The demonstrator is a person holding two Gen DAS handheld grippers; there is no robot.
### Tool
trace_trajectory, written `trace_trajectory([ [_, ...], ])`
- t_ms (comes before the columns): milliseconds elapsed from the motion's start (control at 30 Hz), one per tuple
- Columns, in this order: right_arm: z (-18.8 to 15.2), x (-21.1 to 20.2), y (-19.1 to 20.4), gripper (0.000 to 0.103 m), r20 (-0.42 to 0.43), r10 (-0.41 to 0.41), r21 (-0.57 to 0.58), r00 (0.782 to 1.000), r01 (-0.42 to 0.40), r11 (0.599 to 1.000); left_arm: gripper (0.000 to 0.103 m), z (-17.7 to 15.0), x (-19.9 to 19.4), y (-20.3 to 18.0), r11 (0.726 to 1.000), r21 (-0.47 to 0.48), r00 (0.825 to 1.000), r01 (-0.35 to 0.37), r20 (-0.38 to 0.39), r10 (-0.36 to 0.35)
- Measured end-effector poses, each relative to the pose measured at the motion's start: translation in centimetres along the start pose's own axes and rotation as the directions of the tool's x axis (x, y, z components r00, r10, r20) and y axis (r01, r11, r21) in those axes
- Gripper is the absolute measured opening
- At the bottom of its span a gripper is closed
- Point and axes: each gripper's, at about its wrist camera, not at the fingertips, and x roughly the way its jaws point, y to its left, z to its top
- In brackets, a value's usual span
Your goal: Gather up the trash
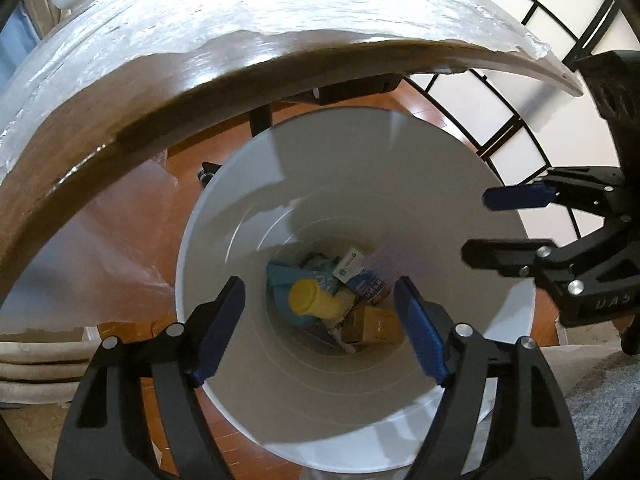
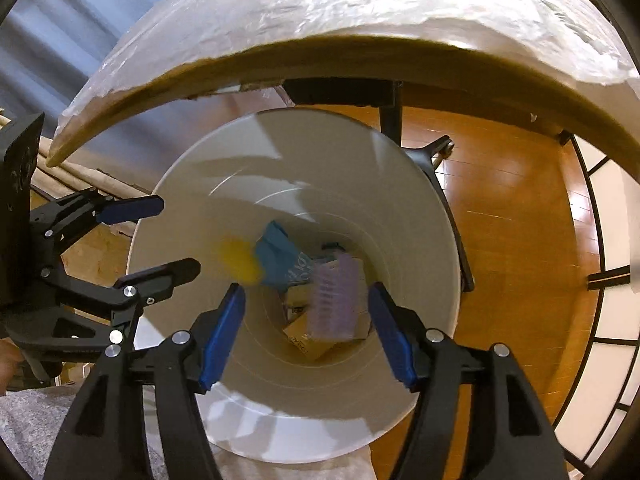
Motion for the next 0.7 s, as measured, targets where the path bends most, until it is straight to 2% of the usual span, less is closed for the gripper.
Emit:
trace_trajectory([
  [133, 0.3, -2.8, 0.1, 0.067, 0.038, -0.005, -0.011, 0.999, 0.006, 1.000, 0.078, 0.3, -2.4, 0.2, 1.000, -0.014, 0.999, 0.007, 0.038, -0.007],
  [200, 0.8, -5.2, 0.2, 0.069, 0.092, 0.011, -0.024, 0.996, -0.009, 1.000, 0.078, 0.9, -5.4, 0.2, 1.000, -0.002, 0.994, 0.017, 0.110, -0.016],
  [233, 1.5, -7.1, 0.3, 0.075, 0.148, 0.009, -0.033, 0.989, -0.005, 0.999, 0.078, 1.4, -6.7, 0.1, 1.000, 0.004, 0.990, 0.009, 0.143, -0.010],
  [267, 2.1, -8.2, 0.4, 0.081, 0.188, -0.002, -0.035, 0.982, 0.009, 0.999, 0.079, 1.9, -8.1, 0.2, 1.000, 0.005, 0.984, -0.006, 0.181, 0.005],
  [300, 2.7, -9.1, 0.3, 0.082, 0.222, -0.015, -0.033, 0.975, 0.023, 0.999, 0.083, 2.7, -9.4, 0.5, 0.999, -0.007, 0.977, 0.036, 0.211, -0.034],
  [333, 4.1, -10.5, 0.0, 0.084, 0.277, -0.040, -0.021, 0.960, 0.048, 0.999, 0.091, 3.3, -10.4, 0.9, 0.999, -0.027, 0.967, 0.031, 0.253, -0.023],
  [367, 4.9, -11.1, -0.4, 0.085, 0.302, -0.056, -0.008, 0.952, 0.062, 0.998, 0.091, 4.1, -11.4, 1.4, 0.999, -0.053, 0.956, 0.000, 0.293, 0.015],
  [400, 5.9, -11.7, -1.0, 0.085, 0.324, -0.066, 0.008, 0.944, 0.067, 0.998, 0.091, 5.3, -12.4, 2.0, 0.997, -0.083, 0.950, 0.001, 0.312, 0.025],
  [467, 8.3, -13.0, -2.5, 0.085, 0.365, -0.055, 0.039, 0.930, 0.043, 0.998, 0.091, 7.2, -13.9, 3.2, 0.990, -0.112, 0.940, 0.080, 0.339, -0.038],
  [500, 9.4, -13.4, -3.1, 0.085, 0.381, -0.079, 0.050, 0.921, 0.064, 0.997, 0.091, 8.4, -14.7, 4.0, 0.987, -0.131, 0.929, 0.088, 0.369, -0.034],
  [567, 11.4, -13.7, -4.2, 0.088, 0.416, -0.168, 0.065, 0.894, 0.155, 0.986, 0.092, 10.2, -15.2, 5.2, 0.990, -0.137, 0.913, 0.031, 0.406, 0.028],
  [600, 12.6, -13.8, -5.0, 0.088, 0.429, -0.210, 0.080, 0.878, 0.195, 0.978, 0.093, 11.3, -14.9, 6.0, 0.989, -0.144, 0.900, -0.036, 0.426, 0.095],
  [633, 13.8, -13.8, -5.8, 0.089, 0.437, -0.223, 0.090, 0.871, 0.205, 0.975, 0.096, 12.4, -14.3, 6.7, 0.984, -0.151, 0.885, -0.090, 0.441, 0.149],
  [700, 15.6, -13.1, -7.5, 0.090, 0.442, -0.251, 0.116, 0.861, 0.223, 0.968, 0.097, 14.3, -12.3, 8.4, 0.969, -0.189, 0.876, -0.156, 0.427, 0.224],
])
